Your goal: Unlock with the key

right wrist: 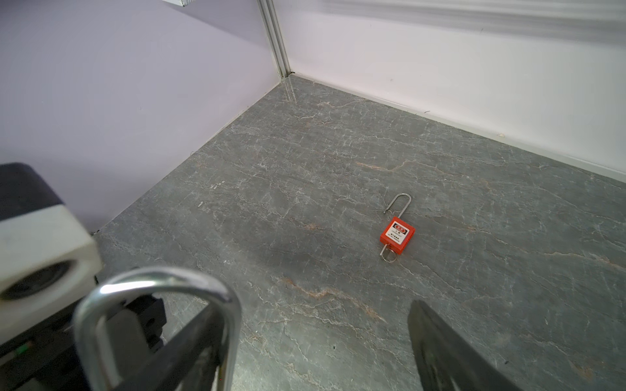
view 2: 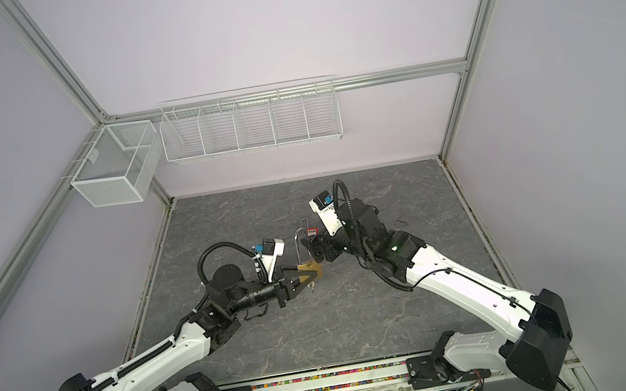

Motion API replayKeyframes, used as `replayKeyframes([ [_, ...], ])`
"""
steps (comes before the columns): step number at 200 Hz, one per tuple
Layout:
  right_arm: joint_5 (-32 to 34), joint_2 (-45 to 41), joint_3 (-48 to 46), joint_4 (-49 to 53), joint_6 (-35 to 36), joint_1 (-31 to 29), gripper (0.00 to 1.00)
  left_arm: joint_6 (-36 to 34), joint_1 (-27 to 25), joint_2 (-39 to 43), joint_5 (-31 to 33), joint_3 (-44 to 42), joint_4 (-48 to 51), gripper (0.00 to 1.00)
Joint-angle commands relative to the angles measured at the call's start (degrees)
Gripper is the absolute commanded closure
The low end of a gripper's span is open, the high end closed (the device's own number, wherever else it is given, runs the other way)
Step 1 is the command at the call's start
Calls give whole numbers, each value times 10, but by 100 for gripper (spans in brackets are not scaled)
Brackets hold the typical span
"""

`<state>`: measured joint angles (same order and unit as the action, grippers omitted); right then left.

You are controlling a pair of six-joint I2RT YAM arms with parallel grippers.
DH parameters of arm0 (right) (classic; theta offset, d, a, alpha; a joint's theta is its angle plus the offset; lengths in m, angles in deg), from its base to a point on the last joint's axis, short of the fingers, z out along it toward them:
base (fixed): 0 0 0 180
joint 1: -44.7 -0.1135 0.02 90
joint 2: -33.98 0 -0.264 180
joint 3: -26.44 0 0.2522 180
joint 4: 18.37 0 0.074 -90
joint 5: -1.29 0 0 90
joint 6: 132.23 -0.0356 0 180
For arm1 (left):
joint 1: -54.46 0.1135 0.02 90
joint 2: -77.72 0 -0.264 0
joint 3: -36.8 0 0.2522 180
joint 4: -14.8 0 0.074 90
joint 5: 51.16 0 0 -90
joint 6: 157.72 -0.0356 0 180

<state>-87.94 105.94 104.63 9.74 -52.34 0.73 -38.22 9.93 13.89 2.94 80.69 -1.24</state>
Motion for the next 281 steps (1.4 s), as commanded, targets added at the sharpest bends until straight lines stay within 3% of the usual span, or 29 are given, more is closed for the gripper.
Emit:
replayKeyframes([
  [1, -28, 19, 18, -22, 24, 3, 13, -1, -2, 8, -30, 32, -62, 100],
  [37, -109, 38, 0, -81, 47, 3, 13, 22, -2, 8, -52, 25, -106, 100],
  [89, -216, 60, -12, -151, 60, 27, 10, 59, -2, -15, -133, 35, -150, 100],
  [115, -335, 85, -11, -196, 60, 44, 8, 76, -2, -29, -165, 39, -178, 100],
  [129, -347, 95, -5, -191, 60, 46, 9, 73, -2, -32, -166, 45, -170, 100],
  [154, -312, 80, -11, -160, 64, 55, 7, -4, -1, -5, -109, 56, -56, 100],
  [173, -262, 55, -11, -106, 74, 62, 4, -54, 1, 29, -19, 60, 29, 100],
  [199, -199, 22, -15, -38, 87, 66, 1, -78, 2, 68, 130, 59, 102, 100],
  [221, -204, 7, -26, -14, 87, 68, 3, -88, 2, 66, 193, 67, 142, 100],
  [247, -217, -7, -41, -8, 79, 69, 3, -81, 3, 51, 224, 64, 135, 100],
  [281, -279, -17, -80, -51, 62, 72, 1, -57, 7, 60, 175, 29, 42, 100],
])
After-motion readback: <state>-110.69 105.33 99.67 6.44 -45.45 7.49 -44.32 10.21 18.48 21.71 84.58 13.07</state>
